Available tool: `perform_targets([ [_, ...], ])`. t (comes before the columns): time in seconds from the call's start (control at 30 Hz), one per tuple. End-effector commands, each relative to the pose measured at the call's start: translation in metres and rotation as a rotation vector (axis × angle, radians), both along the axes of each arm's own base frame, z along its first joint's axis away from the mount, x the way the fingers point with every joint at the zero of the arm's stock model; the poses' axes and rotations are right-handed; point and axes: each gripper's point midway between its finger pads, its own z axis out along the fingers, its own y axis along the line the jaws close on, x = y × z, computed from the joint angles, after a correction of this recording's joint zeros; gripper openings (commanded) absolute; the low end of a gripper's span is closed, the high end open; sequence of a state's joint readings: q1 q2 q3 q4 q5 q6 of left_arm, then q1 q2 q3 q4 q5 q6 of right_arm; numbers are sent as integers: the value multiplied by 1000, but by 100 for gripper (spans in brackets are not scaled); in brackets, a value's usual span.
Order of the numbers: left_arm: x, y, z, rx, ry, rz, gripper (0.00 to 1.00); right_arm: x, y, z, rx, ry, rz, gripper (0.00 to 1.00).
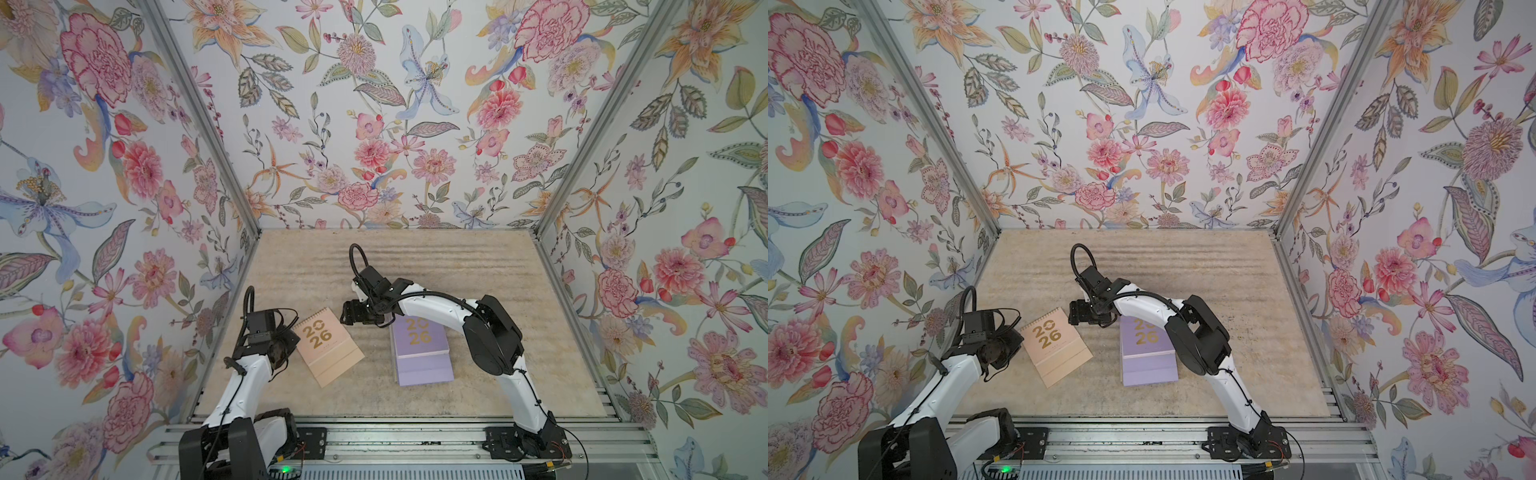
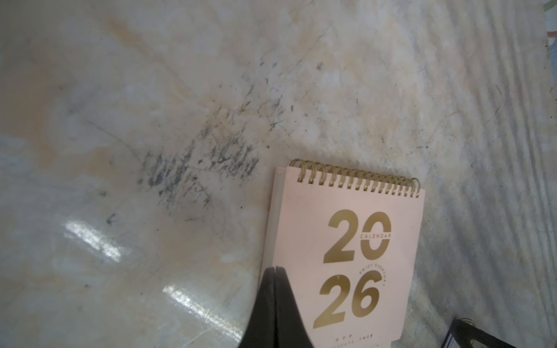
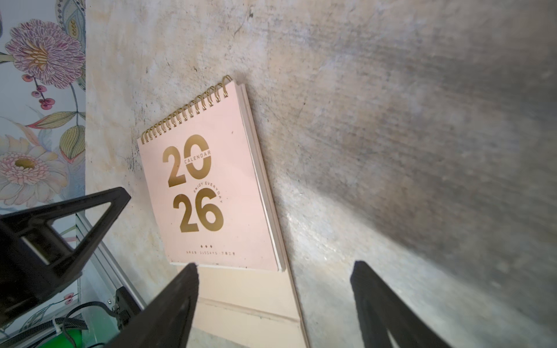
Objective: Stack the calendars
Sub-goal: Pick up the calendar at the center of the board.
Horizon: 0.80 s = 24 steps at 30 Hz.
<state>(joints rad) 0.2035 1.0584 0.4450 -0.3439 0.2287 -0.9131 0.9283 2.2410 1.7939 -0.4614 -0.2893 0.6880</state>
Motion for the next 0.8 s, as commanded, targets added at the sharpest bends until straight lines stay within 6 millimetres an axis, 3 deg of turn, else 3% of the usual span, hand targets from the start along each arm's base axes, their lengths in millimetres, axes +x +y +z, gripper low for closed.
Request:
perform_targets([
  [0.0,-6,1,-8,1,8,-22,0,-10,7,-4,0,50,16,80],
  [0.23,-14,-5,-28,-41,41,-44,0,-16,15,-19,3,101,31,81],
  [0.77,-28,-21,-51,-118,46,-75,0,-50,46,-48,37,212,98,82],
])
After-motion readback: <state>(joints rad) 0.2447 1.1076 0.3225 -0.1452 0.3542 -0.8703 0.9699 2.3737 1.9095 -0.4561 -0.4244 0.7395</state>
